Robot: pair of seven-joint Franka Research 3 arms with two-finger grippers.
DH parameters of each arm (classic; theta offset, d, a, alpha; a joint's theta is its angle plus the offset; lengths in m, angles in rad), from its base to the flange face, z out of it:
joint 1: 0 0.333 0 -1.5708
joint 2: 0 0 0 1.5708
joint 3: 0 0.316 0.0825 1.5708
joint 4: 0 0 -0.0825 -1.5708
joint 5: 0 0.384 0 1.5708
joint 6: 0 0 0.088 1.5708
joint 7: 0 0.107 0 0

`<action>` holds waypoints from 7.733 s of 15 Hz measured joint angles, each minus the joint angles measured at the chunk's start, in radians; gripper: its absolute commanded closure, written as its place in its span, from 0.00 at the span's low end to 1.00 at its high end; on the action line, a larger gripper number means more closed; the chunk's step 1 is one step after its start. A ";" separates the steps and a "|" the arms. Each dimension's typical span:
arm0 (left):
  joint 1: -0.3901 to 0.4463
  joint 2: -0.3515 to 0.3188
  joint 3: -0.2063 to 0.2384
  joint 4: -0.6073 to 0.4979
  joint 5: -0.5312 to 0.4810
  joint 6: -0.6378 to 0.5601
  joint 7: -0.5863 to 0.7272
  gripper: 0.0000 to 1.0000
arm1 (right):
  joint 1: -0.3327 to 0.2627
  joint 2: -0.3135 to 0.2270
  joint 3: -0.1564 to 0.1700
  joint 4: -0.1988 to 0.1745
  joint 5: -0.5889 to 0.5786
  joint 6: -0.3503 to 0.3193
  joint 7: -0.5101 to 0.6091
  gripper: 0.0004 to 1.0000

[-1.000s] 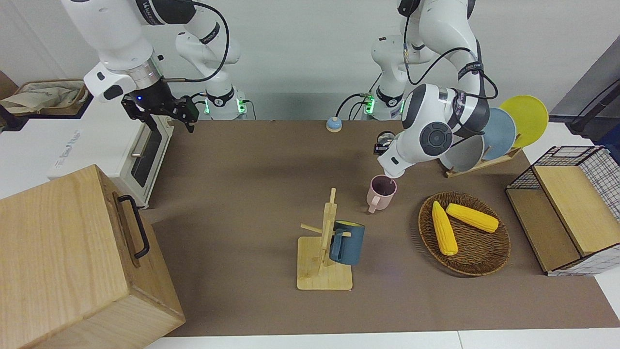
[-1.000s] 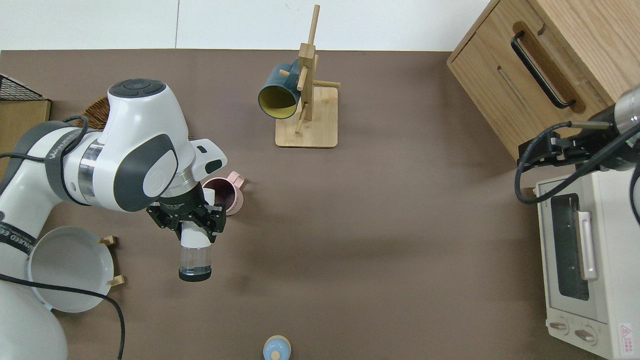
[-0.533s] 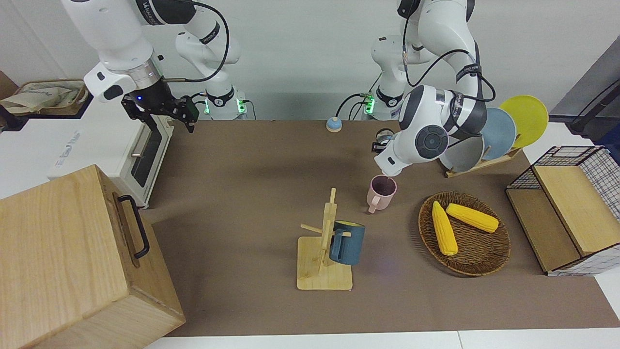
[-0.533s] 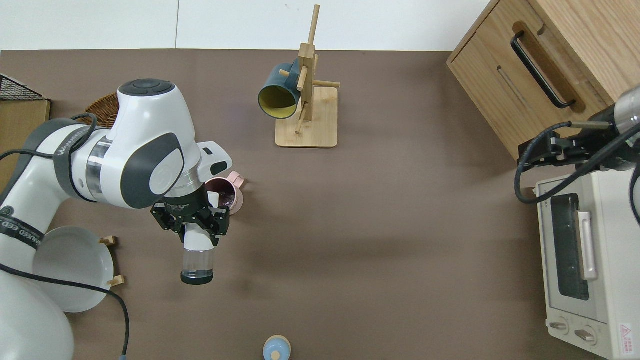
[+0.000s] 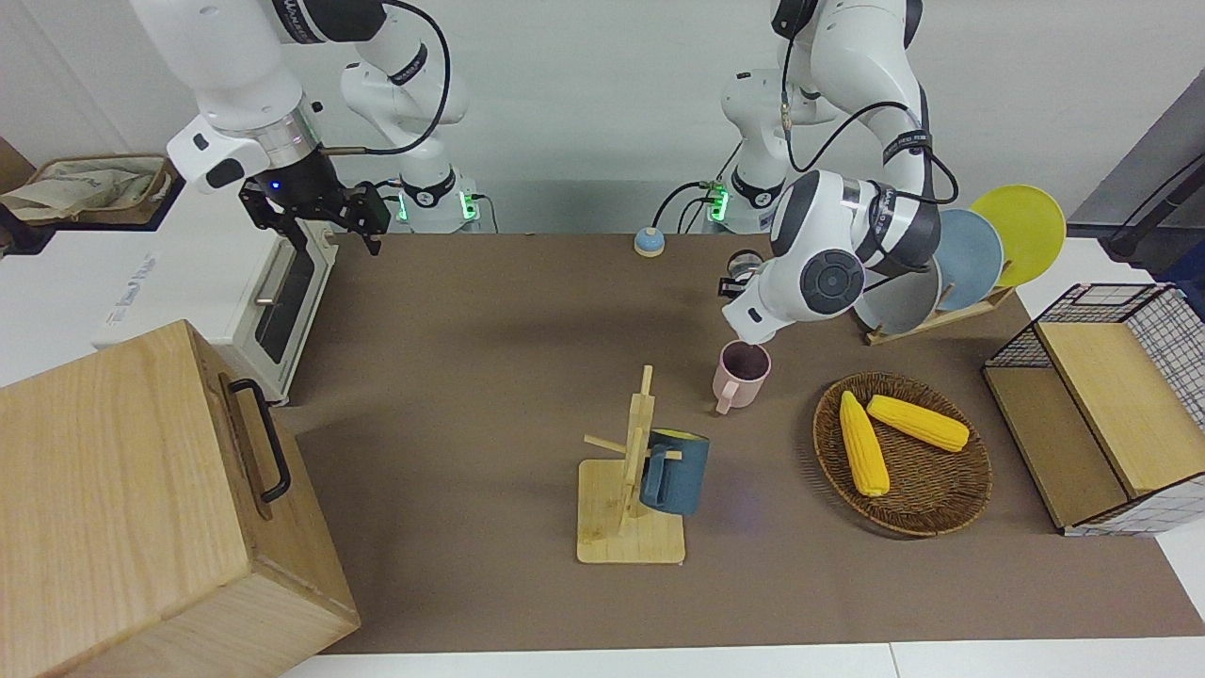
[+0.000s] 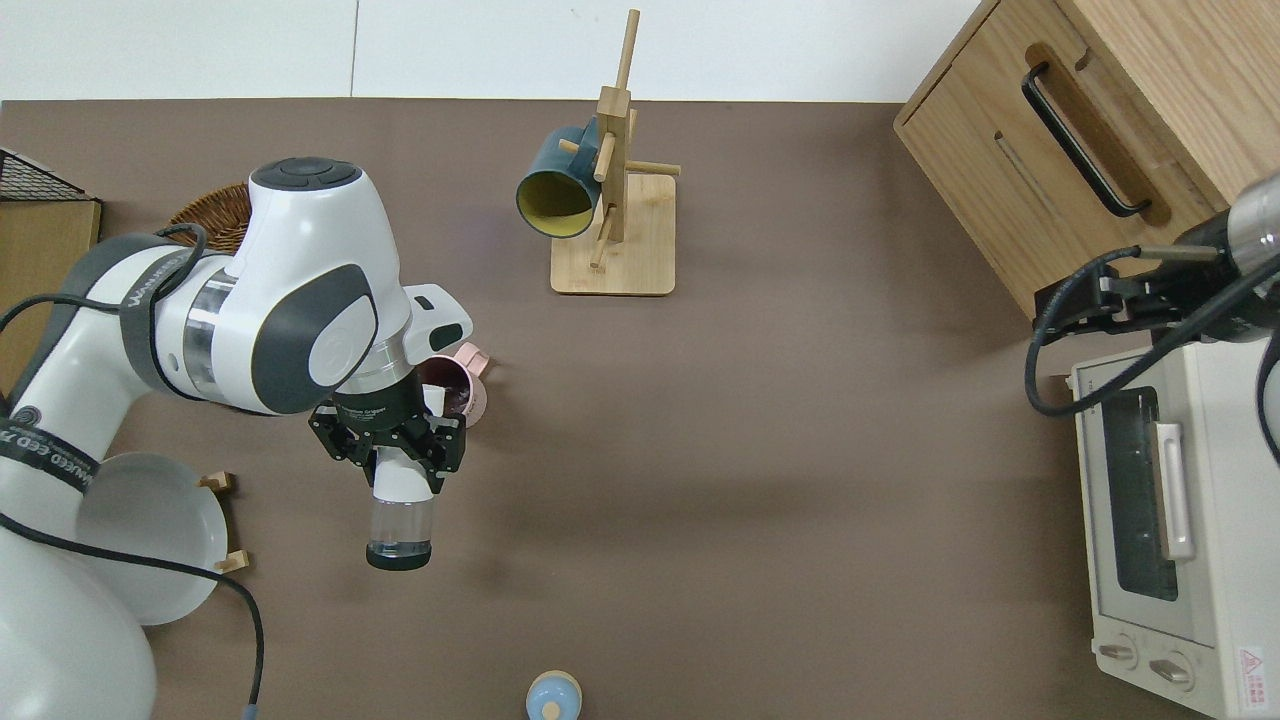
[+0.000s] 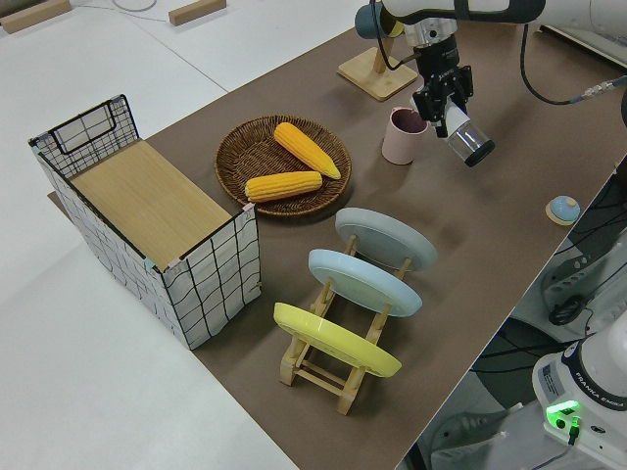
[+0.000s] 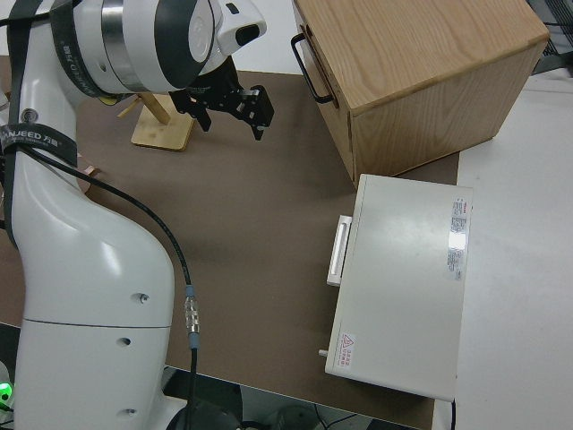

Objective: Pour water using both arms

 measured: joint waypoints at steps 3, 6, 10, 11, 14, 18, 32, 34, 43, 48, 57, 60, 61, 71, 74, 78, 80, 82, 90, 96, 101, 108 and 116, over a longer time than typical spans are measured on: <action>0.000 0.000 -0.003 0.003 0.000 -0.002 -0.001 1.00 | 0.090 -0.018 -0.130 0.000 0.001 0.000 0.000 0.01; 0.000 0.000 -0.003 0.006 0.000 -0.002 -0.002 1.00 | 0.125 -0.039 -0.184 -0.019 0.001 0.000 -0.001 0.01; 0.000 -0.001 -0.005 0.010 0.000 -0.006 -0.004 1.00 | 0.130 -0.083 -0.201 -0.068 0.001 0.004 -0.001 0.01; 0.000 -0.002 -0.008 0.010 0.000 -0.006 -0.005 1.00 | 0.130 -0.095 -0.202 -0.083 0.001 0.006 -0.001 0.01; 0.000 -0.009 -0.012 0.010 0.000 -0.008 -0.008 1.00 | 0.155 -0.145 -0.238 -0.143 0.001 0.014 -0.001 0.01; 0.004 -0.028 -0.011 0.003 0.000 -0.006 -0.008 1.00 | 0.189 -0.158 -0.289 -0.164 0.001 0.016 -0.001 0.01; 0.034 -0.387 -0.004 -0.500 -0.082 0.517 0.006 1.00 | 0.200 -0.158 -0.283 -0.168 0.064 0.023 -0.001 0.01; 0.030 -0.435 -0.006 -0.582 -0.088 0.623 0.007 1.00 | 0.200 -0.158 -0.282 -0.168 0.076 0.023 -0.001 0.01; 0.044 -0.513 0.012 -0.684 -0.093 0.784 0.017 1.00 | 0.200 -0.158 -0.273 -0.168 0.084 0.023 -0.001 0.01; 0.115 -0.532 0.109 -0.656 -0.091 0.836 0.115 1.00 | 0.200 -0.158 -0.273 -0.168 0.085 0.023 -0.001 0.01; 0.247 -0.500 0.179 -0.344 -0.051 0.853 0.208 1.00 | 0.200 -0.158 -0.273 -0.168 0.085 0.023 -0.001 0.01; 0.326 -0.442 0.181 -0.244 -0.050 0.874 0.306 1.00 | 0.200 -0.158 -0.273 -0.168 0.085 0.023 -0.001 0.01; 0.357 -0.414 0.182 -0.200 -0.050 0.877 0.345 1.00 | 0.200 -0.158 -0.273 -0.168 0.085 0.023 -0.001 0.01; 0.557 -0.106 0.187 0.101 -0.177 0.953 0.660 1.00 | 0.200 -0.158 -0.273 -0.168 0.085 0.023 -0.001 0.01; 0.606 -0.064 0.186 0.120 -0.240 0.990 0.768 1.00 | 0.200 -0.158 -0.273 -0.168 0.085 0.023 -0.001 0.01; 0.659 -0.035 0.186 0.121 -0.404 1.001 0.938 1.00 | 0.200 -0.158 -0.273 -0.168 0.085 0.023 -0.001 0.01; 0.663 -0.016 0.186 0.111 -0.425 1.039 0.969 1.00 | 0.200 -0.158 -0.273 -0.168 0.085 0.023 -0.001 0.01; 0.663 -0.002 0.182 0.088 -0.427 1.086 0.976 1.00 | 0.200 -0.158 -0.273 -0.168 0.085 0.023 -0.001 0.01; 0.665 0.007 0.174 0.031 -0.464 1.134 1.020 0.84 | 0.200 -0.158 -0.273 -0.168 0.085 0.023 -0.001 0.01; 0.672 0.007 0.175 0.031 -0.470 1.138 1.027 0.00 | 0.200 -0.158 -0.273 -0.168 0.085 0.023 -0.001 0.01; 0.679 0.004 0.176 0.041 -0.469 1.109 1.028 0.00 | 0.200 -0.158 -0.273 -0.168 0.085 0.023 -0.001 0.01; 0.684 -0.019 0.177 0.129 -0.245 0.861 0.897 0.00 | 0.200 -0.158 -0.273 -0.168 0.085 0.023 -0.001 0.01; 0.681 -0.124 0.164 0.145 -0.075 0.654 0.811 0.00 | 0.200 -0.158 -0.273 -0.168 0.085 0.023 -0.001 0.01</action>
